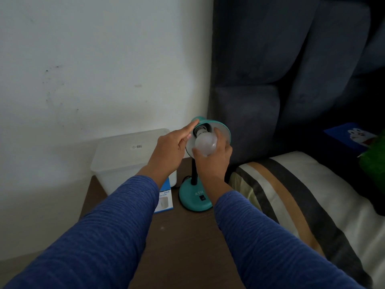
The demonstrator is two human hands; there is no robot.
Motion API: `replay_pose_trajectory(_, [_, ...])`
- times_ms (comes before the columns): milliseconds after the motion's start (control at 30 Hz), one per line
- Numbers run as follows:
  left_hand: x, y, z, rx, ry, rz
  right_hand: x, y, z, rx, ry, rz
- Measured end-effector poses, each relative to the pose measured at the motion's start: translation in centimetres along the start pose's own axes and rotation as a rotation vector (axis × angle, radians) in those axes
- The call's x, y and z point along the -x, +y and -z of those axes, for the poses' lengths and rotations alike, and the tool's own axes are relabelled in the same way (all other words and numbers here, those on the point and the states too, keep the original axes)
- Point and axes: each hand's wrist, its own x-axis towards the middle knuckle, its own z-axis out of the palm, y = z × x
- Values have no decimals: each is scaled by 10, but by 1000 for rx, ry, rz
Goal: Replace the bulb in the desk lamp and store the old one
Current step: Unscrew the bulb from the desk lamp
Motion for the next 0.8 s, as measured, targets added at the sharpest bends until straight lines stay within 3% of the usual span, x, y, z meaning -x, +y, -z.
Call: replay_pose_trajectory(800, [0, 1, 1, 10, 7, 8, -4, -1, 5, 38, 9, 58])
